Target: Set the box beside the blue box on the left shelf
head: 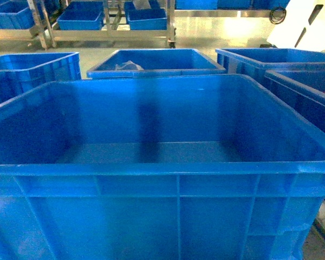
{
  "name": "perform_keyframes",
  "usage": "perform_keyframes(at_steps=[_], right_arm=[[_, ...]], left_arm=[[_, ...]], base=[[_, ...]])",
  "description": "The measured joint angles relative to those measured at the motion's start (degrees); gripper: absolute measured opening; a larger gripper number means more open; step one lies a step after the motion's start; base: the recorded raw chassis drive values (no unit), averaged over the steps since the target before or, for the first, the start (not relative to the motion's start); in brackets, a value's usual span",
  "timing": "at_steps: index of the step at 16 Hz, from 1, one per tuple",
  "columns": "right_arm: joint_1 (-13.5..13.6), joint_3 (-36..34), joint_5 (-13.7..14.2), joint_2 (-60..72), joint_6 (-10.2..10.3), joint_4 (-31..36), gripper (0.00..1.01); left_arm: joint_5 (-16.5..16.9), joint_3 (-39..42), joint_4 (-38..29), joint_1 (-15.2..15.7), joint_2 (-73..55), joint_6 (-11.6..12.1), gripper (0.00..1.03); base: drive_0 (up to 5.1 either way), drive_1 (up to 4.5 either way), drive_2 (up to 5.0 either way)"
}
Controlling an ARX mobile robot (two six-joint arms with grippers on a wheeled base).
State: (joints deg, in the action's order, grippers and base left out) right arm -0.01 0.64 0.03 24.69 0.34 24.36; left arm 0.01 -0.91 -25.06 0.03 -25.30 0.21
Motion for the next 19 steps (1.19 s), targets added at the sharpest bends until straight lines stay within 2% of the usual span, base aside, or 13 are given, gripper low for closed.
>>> perform_keyframes(at_steps=[6, 10, 12, 13, 14, 15, 16, 17, 19], right_arm=[[0.0, 0.0, 0.0, -10.01, 0.0, -9.66, 0.02], [0.0, 0.0, 0.0, -13.11, 0.0, -12.83, 0.02], [0.0, 0.02, 0.0, -16.37, 0.02, -16.79, 0.02], [0.0, 0.28, 0.0, -24.35, 0.0, -23.61, 0.02], [0.0, 0.02, -0.04, -24.41, -0.04, -24.52, 0.06], [0.0, 0.02, -0.02, -24.41, -0.04, -24.63, 0.47], [0.0, 0.02, -0.04, -24.41, -0.04, -24.63, 0.61], [0.0, 0.02, -0.04, -24.41, -0.04, -24.63, 0.69], [0.0, 0.02, -0.04, -24.41, -0.04, -24.63, 0.76]], left_arm=[[-0.04, 0.0, 9.92, 0.0, 10.19, 0.0, 0.01], [-0.02, 0.0, 13.22, 0.0, 13.42, 0.0, 0.01], [-0.02, 0.0, 15.3, 0.0, 15.65, 0.0, 0.01], [-0.02, -0.09, 24.17, 0.0, 24.63, -0.02, 0.01], [-0.04, -0.02, 25.4, 0.0, 24.68, -0.13, 0.08], [-0.04, -0.02, 25.42, 0.0, 24.68, -0.13, 0.49], [-0.04, -0.02, 25.42, 0.0, 24.68, -0.13, 0.63], [-0.04, -0.02, 25.42, 0.0, 24.68, -0.13, 0.7], [-0.04, -0.02, 25.4, 0.0, 24.68, -0.13, 0.78]], base=[[0.0, 0.0, 0.0], [0.0, 0.0, 0.0], [0.0, 0.0, 0.0], [0.0, 0.0, 0.0], [0.0, 0.0, 0.0], [0.0, 0.0, 0.0], [0.0, 0.0, 0.0], [0.0, 0.0, 0.0], [0.0, 0.0, 0.0]])
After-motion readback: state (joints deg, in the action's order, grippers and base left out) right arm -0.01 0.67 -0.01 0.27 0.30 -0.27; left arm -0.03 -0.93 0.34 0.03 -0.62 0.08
